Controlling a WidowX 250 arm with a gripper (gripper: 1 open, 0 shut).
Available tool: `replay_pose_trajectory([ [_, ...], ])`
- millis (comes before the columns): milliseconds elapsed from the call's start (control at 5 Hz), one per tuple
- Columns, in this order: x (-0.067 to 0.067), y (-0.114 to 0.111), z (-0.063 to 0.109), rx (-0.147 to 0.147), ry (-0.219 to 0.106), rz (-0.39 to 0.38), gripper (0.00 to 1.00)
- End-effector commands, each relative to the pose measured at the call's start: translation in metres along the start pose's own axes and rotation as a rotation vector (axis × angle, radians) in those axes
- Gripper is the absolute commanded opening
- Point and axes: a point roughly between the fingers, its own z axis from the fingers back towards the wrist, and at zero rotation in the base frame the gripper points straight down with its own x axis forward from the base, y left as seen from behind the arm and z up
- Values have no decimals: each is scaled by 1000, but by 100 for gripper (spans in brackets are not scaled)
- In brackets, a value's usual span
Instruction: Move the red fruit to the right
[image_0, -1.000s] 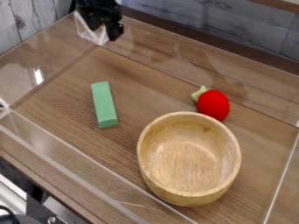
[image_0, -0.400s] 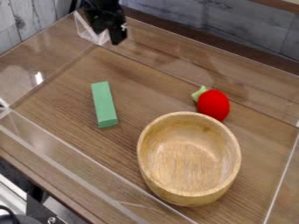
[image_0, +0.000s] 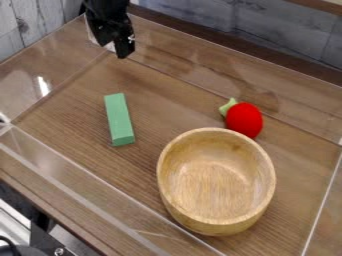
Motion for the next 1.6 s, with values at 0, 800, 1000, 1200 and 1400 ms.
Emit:
replay_pose_trajectory([
  [0, 9, -1, 29, 58, -57, 28, 100],
  [800, 16, -4, 29, 110, -67, 161, 100],
  [1000, 27, -22, 35, 116, -70, 163, 100],
  [1200, 30, -7, 36, 140, -73, 173, 100],
  [1400, 24, 6, 35, 151, -63, 175, 100],
])
